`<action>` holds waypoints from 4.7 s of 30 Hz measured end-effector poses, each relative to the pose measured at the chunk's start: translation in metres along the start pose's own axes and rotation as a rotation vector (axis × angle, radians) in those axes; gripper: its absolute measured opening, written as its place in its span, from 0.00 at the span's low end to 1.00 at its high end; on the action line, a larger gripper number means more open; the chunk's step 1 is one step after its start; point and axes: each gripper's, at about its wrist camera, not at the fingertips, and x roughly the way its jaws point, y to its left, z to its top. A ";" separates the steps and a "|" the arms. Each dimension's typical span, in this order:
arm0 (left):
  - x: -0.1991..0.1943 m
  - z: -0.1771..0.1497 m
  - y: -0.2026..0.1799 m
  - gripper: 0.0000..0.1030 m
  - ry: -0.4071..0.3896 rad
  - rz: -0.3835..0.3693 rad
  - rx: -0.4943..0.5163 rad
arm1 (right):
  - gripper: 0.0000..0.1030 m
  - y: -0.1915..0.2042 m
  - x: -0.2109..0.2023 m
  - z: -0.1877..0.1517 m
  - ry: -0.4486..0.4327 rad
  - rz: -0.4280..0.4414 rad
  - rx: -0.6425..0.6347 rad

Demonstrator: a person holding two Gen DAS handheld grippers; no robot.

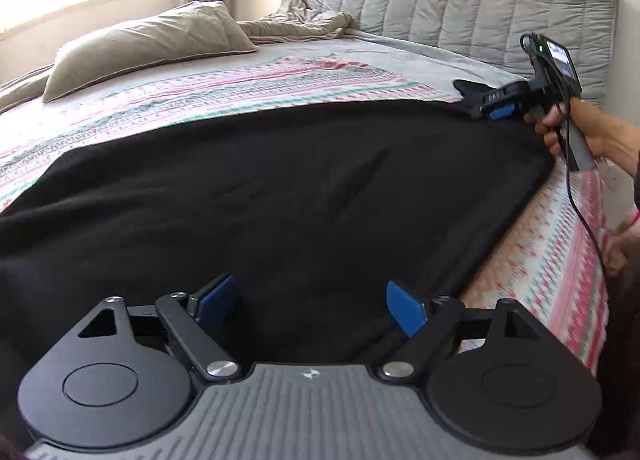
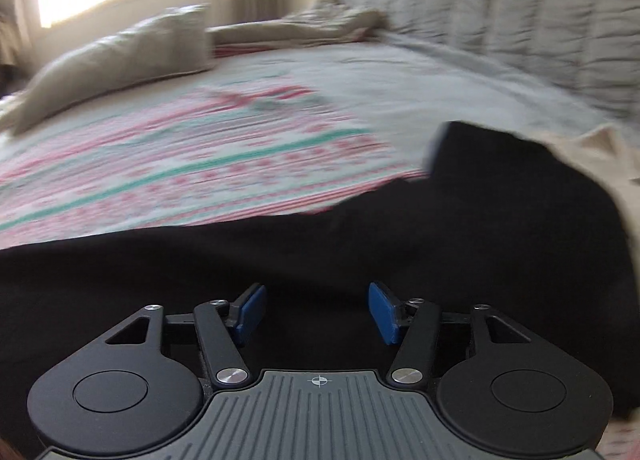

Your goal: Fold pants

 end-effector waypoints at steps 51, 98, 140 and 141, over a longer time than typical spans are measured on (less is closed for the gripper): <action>-0.115 -0.060 0.111 1.00 -0.094 0.231 -0.230 | 0.82 0.069 -0.103 -0.088 -0.040 0.280 -0.249; -0.025 0.003 0.074 0.98 -0.068 0.022 -0.461 | 0.10 0.033 -0.103 -0.050 -0.216 0.157 -0.060; 0.008 -0.006 0.110 0.41 -0.138 -0.258 -1.011 | 0.10 0.243 -0.200 -0.125 -0.094 0.859 -0.612; 0.008 -0.005 0.109 0.25 -0.133 -0.229 -0.989 | 0.10 0.243 -0.199 -0.125 -0.090 0.860 -0.615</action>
